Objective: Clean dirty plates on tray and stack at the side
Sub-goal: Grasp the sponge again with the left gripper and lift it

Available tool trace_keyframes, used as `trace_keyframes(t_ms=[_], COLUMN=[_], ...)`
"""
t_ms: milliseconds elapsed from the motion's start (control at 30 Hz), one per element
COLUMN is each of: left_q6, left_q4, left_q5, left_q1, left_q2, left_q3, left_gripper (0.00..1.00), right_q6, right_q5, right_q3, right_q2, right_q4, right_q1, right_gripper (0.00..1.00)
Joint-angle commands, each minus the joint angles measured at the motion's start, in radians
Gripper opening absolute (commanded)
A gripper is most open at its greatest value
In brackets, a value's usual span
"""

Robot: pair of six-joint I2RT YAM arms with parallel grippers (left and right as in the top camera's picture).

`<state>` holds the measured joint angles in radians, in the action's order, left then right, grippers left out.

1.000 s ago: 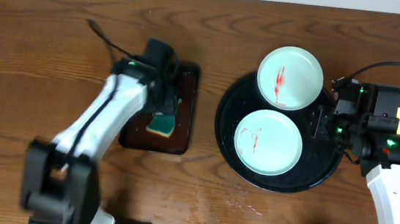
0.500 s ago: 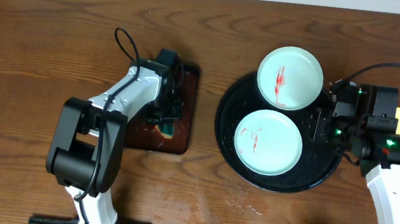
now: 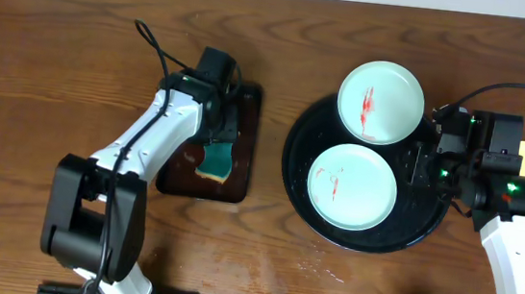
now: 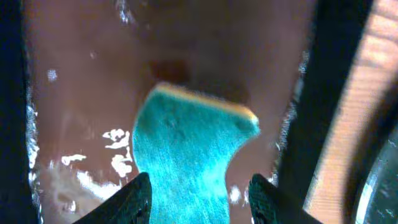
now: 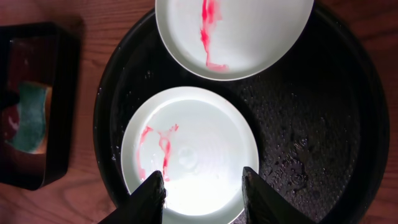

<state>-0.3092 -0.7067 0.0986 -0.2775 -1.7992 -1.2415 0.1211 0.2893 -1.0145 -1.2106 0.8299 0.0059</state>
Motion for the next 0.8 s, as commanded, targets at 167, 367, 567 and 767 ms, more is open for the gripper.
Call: trace_keyframes(t_ms=[167,367,567,767], left_q6=[0.010,0.010,0.010,0.010], left_q4=[0.069,0.024,-0.047,-0.153], left_q5=[-0.028,-0.029,-0.028,-0.028], left_q1=[-0.001,0.000,0.000,-0.001], left_q2=[-0.154,-0.112,-0.017,0.006], left_q3=[0.074,0.023,-0.037,-0.024], left_gripper=[0.35,0.08,0.56,0.62], right_q6=[-0.002,-0.003,-0.002,0.032], right_q5=[0.007,0.007,-0.041,-0.151], right_q3=[-0.005,-0.005,-0.005,-0.003], right_q2=[-0.003,-0.004,-0.006,-0.012], right_q4=[0.000,0.001,0.016,0.042], right_q1=[0.009,0.009,0.008,0.008], right_gripper=[0.38,0.38,0.38,0.41])
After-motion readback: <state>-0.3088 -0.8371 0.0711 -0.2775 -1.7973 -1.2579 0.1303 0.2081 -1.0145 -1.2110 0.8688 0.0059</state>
